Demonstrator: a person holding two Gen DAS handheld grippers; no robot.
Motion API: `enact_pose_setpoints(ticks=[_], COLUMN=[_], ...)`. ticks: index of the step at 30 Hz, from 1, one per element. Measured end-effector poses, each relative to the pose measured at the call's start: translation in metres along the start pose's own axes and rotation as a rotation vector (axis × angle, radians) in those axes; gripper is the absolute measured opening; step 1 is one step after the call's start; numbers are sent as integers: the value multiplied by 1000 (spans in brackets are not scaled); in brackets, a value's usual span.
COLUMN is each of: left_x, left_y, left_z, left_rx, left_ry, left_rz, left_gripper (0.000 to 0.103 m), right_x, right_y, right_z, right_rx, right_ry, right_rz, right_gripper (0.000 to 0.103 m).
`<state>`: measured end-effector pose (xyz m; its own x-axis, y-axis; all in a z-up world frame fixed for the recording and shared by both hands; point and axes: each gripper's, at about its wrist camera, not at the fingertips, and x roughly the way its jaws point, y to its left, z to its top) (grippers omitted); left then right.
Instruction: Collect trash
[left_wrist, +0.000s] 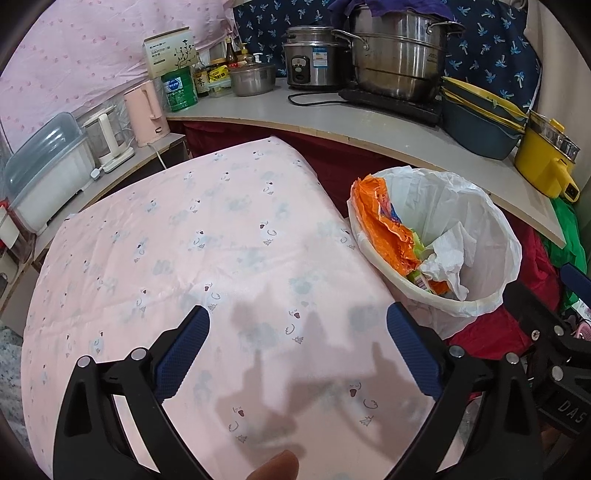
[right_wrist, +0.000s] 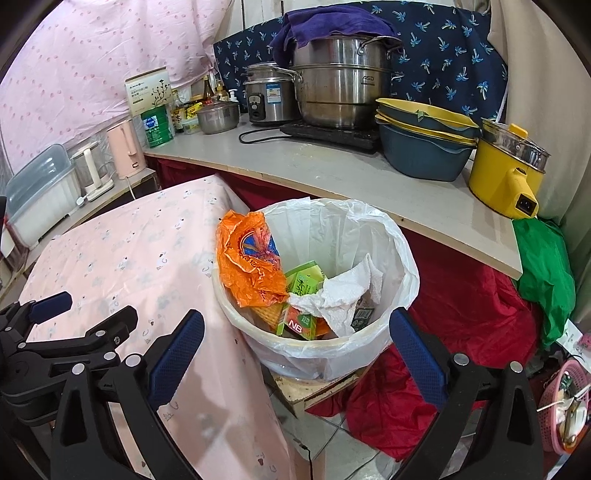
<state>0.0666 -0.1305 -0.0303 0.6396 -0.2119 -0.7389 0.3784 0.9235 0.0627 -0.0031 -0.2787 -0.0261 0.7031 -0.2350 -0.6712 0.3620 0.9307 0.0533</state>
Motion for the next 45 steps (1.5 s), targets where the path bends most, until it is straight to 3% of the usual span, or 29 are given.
enact_pose_setpoints(ticks=[45], left_x=[-1], left_y=[-6], left_z=[-11], left_rx=[13], left_ry=[-1], left_rz=[19], left_gripper=[92], right_x=[4], right_y=[-7], right_z=[-9], right_rx=[-1], right_ry=[24], right_rz=[-11], right_gripper=[97])
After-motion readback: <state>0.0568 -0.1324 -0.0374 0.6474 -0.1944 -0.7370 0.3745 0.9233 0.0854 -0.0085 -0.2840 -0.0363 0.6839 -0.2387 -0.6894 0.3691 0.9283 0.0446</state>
